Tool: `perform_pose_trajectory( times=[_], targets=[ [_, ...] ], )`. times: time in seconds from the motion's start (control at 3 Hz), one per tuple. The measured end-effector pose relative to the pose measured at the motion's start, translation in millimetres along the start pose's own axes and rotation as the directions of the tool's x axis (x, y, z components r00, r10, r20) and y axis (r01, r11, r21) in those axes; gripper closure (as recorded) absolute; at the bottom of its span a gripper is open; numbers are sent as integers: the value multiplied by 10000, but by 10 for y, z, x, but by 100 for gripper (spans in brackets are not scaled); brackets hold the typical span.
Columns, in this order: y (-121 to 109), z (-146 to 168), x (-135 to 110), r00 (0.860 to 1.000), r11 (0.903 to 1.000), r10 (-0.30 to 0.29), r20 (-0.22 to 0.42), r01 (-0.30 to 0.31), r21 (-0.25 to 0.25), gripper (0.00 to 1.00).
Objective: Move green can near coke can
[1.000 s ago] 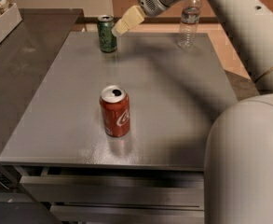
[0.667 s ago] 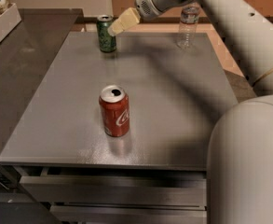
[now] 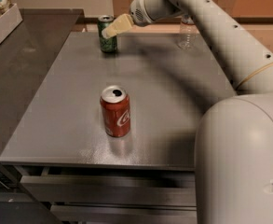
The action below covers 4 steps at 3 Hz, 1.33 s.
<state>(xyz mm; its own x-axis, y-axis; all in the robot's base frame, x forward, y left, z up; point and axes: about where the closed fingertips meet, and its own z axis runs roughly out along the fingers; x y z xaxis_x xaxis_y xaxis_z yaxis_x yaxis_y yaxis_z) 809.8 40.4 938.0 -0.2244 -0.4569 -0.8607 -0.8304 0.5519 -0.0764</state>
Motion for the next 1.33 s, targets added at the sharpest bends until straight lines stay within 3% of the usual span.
perform_pose_trajectory(
  times=[0.67, 1.0, 1.33],
  targets=[
    [-31, 350, 41, 9991, 9967, 363, 195, -348, -739, 0],
    [-67, 368, -10, 9984, 9981, 466, 334, -452, -431, 0],
    [56, 395, 47, 9933, 9984, 549, 1012, -533, -188, 0]
  ],
)
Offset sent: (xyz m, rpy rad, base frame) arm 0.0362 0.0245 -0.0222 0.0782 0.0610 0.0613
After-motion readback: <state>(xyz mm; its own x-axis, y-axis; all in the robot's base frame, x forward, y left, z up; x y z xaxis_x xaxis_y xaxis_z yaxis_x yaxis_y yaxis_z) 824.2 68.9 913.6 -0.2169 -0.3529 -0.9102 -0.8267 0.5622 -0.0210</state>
